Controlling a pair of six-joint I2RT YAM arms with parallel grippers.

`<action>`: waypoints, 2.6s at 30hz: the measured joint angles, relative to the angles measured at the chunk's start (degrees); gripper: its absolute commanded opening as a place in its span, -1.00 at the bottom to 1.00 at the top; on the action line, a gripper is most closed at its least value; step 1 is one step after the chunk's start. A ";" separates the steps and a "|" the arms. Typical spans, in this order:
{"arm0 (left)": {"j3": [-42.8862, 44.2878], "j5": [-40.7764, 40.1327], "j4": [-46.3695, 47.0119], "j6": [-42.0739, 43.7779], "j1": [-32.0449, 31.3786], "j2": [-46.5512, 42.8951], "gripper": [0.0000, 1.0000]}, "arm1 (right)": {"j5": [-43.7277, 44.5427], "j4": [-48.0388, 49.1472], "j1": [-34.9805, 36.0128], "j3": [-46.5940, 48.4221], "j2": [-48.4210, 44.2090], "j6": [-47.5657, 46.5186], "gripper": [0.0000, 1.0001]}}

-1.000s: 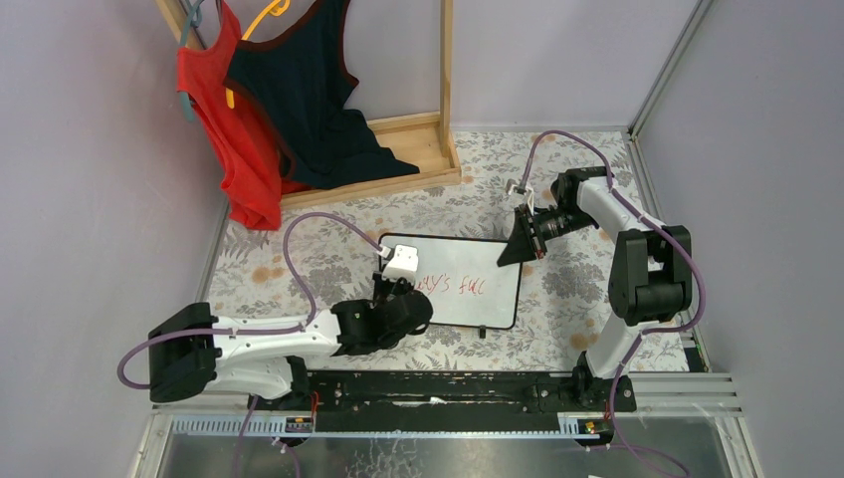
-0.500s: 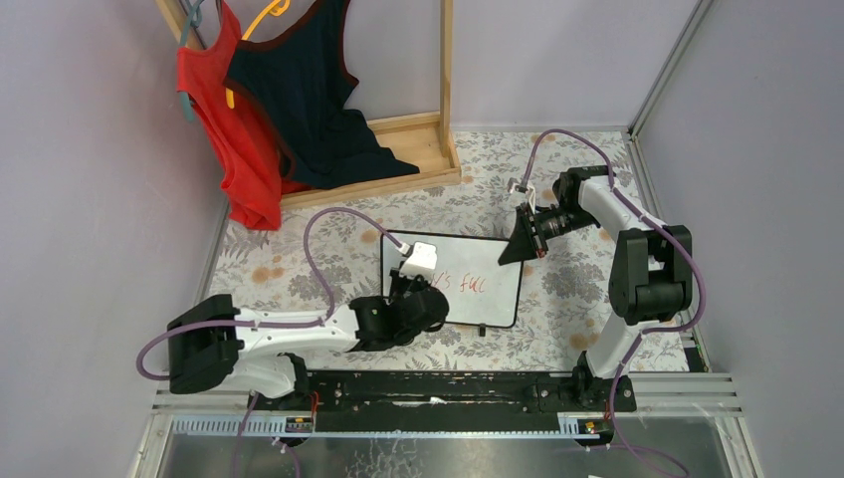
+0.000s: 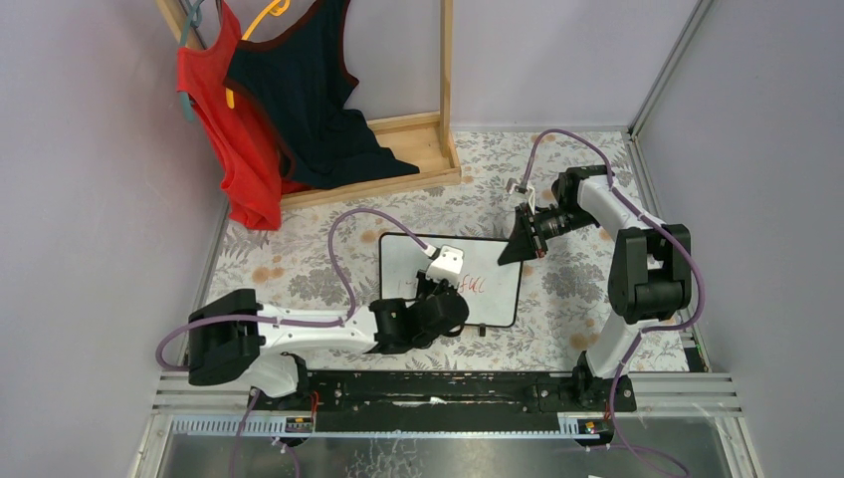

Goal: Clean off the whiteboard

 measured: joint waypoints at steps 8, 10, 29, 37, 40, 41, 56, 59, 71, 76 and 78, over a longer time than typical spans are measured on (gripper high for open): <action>-5.73 -2.86 -2.12 -2.27 0.35 -8.04 -1.00 | -0.04 -1.01 0.81 0.09 0.31 -1.16 -1.00; -7.02 -4.15 -4.15 -3.28 0.61 -10.62 -1.00 | -0.04 -1.27 0.96 0.09 0.33 -1.42 -1.00; -9.53 -11.52 -17.84 -9.62 1.03 -13.09 -1.00 | 0.17 -2.12 1.22 0.11 0.52 -1.53 -1.00; -6.69 -10.01 -13.60 -6.29 0.00 -7.67 -1.00 | 0.22 -2.23 0.66 0.28 0.52 -1.36 -1.00; -4.55 -8.44 -11.56 -5.18 -0.87 -5.33 -1.00 | 0.24 -2.21 0.63 0.39 0.55 -1.38 -1.00; -3.74 -7.85 -10.64 -4.79 -1.25 -4.39 -1.00 | 0.26 -2.21 0.63 0.42 0.55 -1.42 -1.00; -2.38 -4.02 -4.48 -5.07 -2.62 -2.62 -1.00 | -0.28 -2.43 0.85 0.55 1.18 -2.78 -1.00; -5.22 -5.14 -7.34 -7.41 -2.58 -6.51 -1.00 | -0.26 -2.73 0.98 0.55 1.18 -3.08 -1.00; -9.60 -9.62 -19.96 -15.78 -2.56 -13.51 -1.00 | -0.09 -3.43 1.29 0.55 1.27 -3.41 -1.00; -8.41 -10.97 -19.47 -15.63 -2.64 -8.00 -1.00 | 0.11 -3.39 1.18 0.61 1.27 -2.69 -1.00; -7.72 -11.50 -19.12 -14.75 -2.64 -6.49 -1.00 | 0.17 -3.32 0.98 0.72 1.27 -2.49 -1.00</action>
